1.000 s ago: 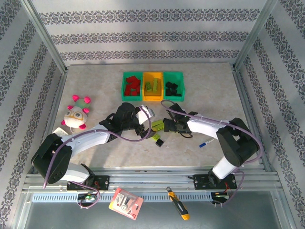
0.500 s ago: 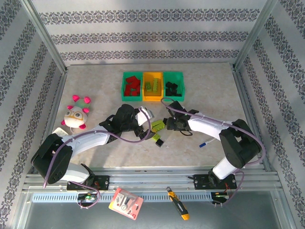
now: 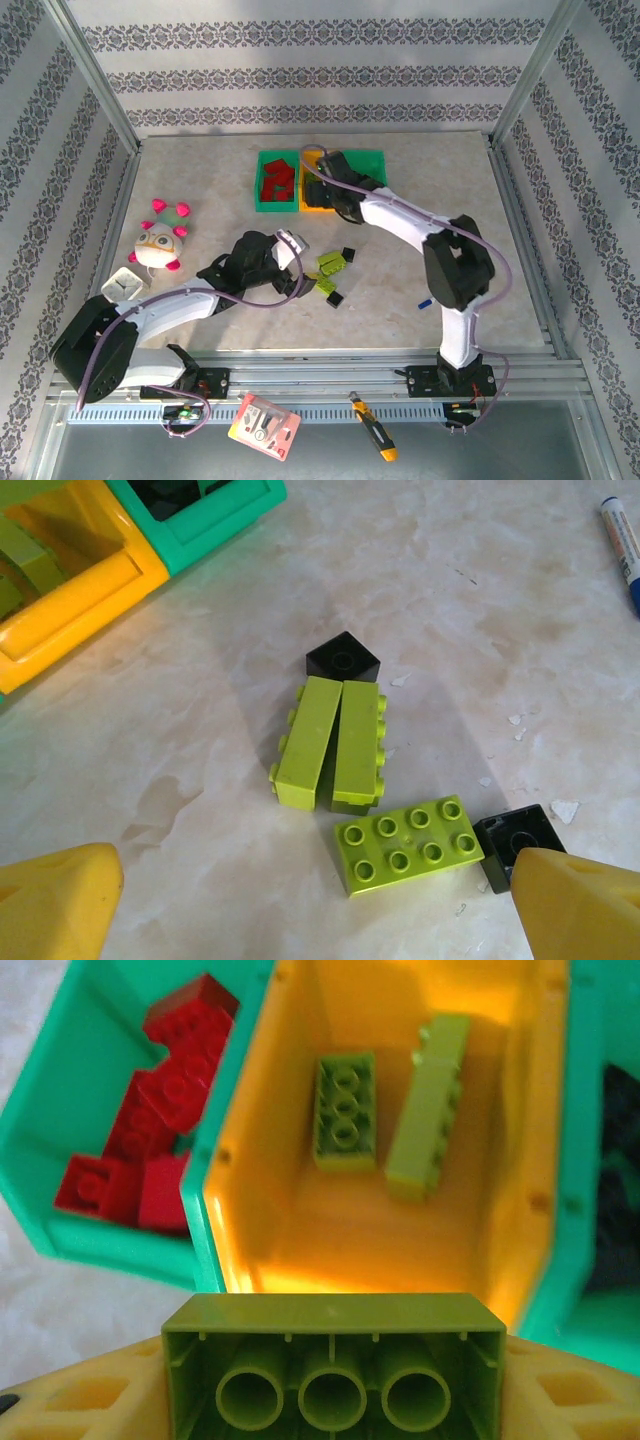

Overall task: Sort the legos into containers by color
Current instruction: Place the lego in the container, then pick up the lego from the bottom-center of the table.

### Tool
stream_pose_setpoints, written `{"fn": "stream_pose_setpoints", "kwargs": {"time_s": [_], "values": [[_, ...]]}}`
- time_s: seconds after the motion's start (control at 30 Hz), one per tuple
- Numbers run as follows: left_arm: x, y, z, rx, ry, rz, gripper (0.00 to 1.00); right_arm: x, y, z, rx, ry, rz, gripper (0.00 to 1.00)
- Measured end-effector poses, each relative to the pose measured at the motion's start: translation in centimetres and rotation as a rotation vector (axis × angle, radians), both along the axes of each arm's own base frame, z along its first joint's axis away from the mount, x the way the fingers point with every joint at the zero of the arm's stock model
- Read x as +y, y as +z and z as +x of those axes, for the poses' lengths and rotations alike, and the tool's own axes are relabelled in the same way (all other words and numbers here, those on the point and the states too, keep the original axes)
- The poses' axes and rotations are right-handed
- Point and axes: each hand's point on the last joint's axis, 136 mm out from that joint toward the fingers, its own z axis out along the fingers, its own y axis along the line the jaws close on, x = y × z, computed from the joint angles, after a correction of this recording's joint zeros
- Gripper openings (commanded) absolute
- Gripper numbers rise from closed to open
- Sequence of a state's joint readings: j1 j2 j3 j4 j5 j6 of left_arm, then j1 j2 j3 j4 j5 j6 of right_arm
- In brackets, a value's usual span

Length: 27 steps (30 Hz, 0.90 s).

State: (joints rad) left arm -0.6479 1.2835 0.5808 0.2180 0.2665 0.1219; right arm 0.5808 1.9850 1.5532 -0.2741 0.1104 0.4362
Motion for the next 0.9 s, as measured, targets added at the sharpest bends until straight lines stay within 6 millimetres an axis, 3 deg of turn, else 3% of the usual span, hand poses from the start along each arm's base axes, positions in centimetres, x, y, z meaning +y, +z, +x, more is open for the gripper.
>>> {"fn": "stream_pose_setpoints", "kwargs": {"time_s": [0.27, 0.4, 0.53, 0.67, 0.9], "values": [[0.2, 0.5, 0.2, -0.017, 0.014, -0.001, 0.99, 0.8, -1.6, 6.3, -0.042, -0.016, -0.003, 0.64], [0.3, 0.3, 0.1, -0.015, 0.014, 0.001, 0.99, 0.5, -1.6, 7.6, -0.059, -0.007, -0.014, 0.82], [0.3, 0.3, 0.0, -0.015, 0.015, 0.001, 0.99, 0.5, -0.8, 7.8, -0.083, 0.024, -0.009, 0.89], [0.5, 0.4, 0.0, -0.021, 0.02, 0.001, 0.99, 0.0, -0.4, 4.9, -0.076, 0.09, -0.001, 0.9], [1.5, -0.2, -0.7, -0.02, 0.034, 0.006, 0.99, -3.1, 0.8, -5.5, -0.064, 0.24, 0.012, 0.9]]}}
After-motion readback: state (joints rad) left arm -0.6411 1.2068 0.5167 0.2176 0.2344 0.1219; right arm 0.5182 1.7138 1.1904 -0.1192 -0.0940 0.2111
